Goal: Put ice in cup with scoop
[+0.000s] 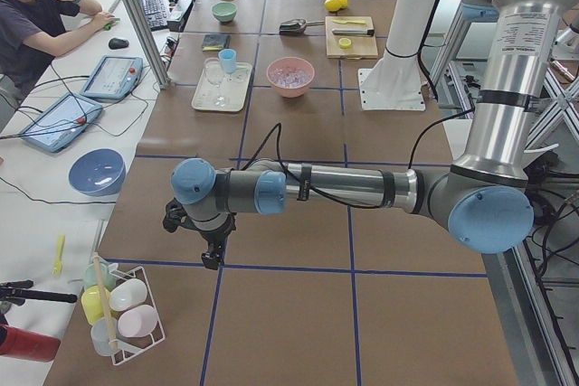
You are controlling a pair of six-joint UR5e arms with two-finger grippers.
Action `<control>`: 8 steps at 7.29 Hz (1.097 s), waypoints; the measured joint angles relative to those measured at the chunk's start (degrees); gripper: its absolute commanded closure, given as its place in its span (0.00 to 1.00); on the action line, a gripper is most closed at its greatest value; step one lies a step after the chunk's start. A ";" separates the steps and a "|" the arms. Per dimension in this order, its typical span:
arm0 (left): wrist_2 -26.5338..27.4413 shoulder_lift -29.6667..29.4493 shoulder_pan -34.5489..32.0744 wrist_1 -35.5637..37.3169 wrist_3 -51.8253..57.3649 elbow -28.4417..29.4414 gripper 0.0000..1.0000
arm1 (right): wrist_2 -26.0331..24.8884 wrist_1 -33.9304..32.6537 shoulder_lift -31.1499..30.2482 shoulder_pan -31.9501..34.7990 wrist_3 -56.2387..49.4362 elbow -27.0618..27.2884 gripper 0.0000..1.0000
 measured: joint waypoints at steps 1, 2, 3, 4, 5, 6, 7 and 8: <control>-0.58 0.37 -0.63 0.04 -0.07 -1.64 0.00 | 1.67 0.09 0.10 1.40 -0.24 -0.35 0.00; -0.55 1.00 -0.95 0.07 -0.11 -3.45 0.00 | 2.40 0.16 0.10 2.47 -0.43 -0.49 0.00; -0.46 1.54 -1.08 0.05 -0.13 -4.56 0.00 | 2.64 0.19 0.13 2.93 -0.46 -0.61 0.00; -0.43 1.77 -1.09 0.05 -0.20 -5.03 0.00 | 2.68 0.19 0.07 3.11 -0.45 -0.70 0.00; -0.45 1.84 -1.10 0.07 -0.20 -5.28 0.00 | 2.72 0.15 -0.01 3.16 -0.38 -0.80 0.00; -0.46 1.86 -1.09 0.03 -0.12 -5.37 0.00 | 2.76 0.14 0.00 3.18 -0.35 -0.96 0.00; -0.47 1.94 -1.05 -0.02 -0.10 -5.34 0.00 | 2.78 0.14 0.02 3.19 -0.38 -1.10 0.00; -0.47 2.09 -1.06 -0.05 -0.10 -5.44 0.00 | 2.78 0.18 0.04 3.19 -0.45 -1.12 0.00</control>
